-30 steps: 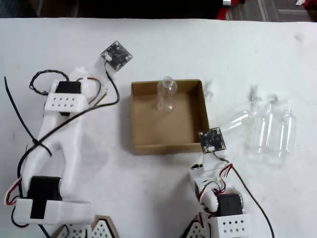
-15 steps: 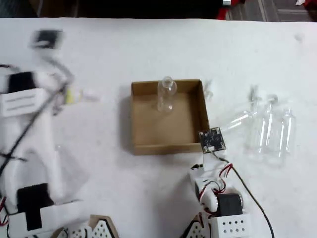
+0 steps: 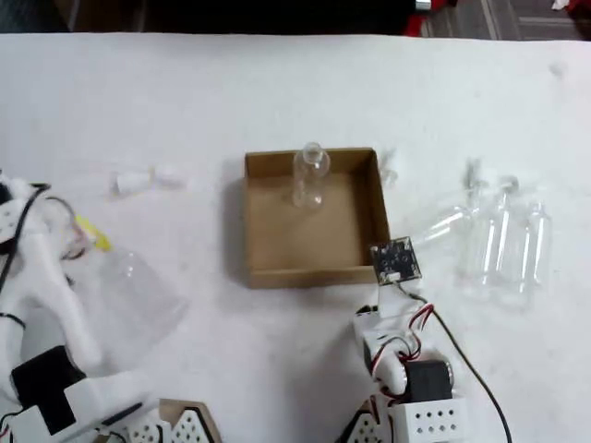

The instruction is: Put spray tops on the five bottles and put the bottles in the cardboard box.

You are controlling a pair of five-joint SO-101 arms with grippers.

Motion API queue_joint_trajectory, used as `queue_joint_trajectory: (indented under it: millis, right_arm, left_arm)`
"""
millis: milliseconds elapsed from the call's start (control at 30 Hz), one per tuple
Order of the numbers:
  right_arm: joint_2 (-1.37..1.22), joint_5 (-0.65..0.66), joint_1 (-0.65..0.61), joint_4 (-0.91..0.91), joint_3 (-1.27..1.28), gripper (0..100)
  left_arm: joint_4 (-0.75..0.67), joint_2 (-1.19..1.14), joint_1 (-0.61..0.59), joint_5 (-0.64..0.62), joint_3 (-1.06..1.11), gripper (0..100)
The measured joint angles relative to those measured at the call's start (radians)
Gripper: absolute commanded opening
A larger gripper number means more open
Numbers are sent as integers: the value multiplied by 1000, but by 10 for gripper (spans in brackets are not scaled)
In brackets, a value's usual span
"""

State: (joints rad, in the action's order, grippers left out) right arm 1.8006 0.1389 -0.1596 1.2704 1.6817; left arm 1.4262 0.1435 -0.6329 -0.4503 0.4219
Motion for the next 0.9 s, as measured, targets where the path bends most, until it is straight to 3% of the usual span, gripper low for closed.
queue_joint_trajectory:
  millis: [100, 367, 667, 900]
  right_arm:
    - [0, 0, 0, 0, 0, 17]
    - [0, 0, 0, 0, 0, 17]
    - [0, 0, 0, 0, 0, 17]
    - [0, 0, 0, 0, 0, 17]
  left_arm:
    - [-98, 0, 69, -175, 64, 251]
    - [-298, 0, 103, -278, 201, 252]
    - [-397, -5, 118, -288, 203, 252]
    - [-416, -169, 189, -288, 173, 250]
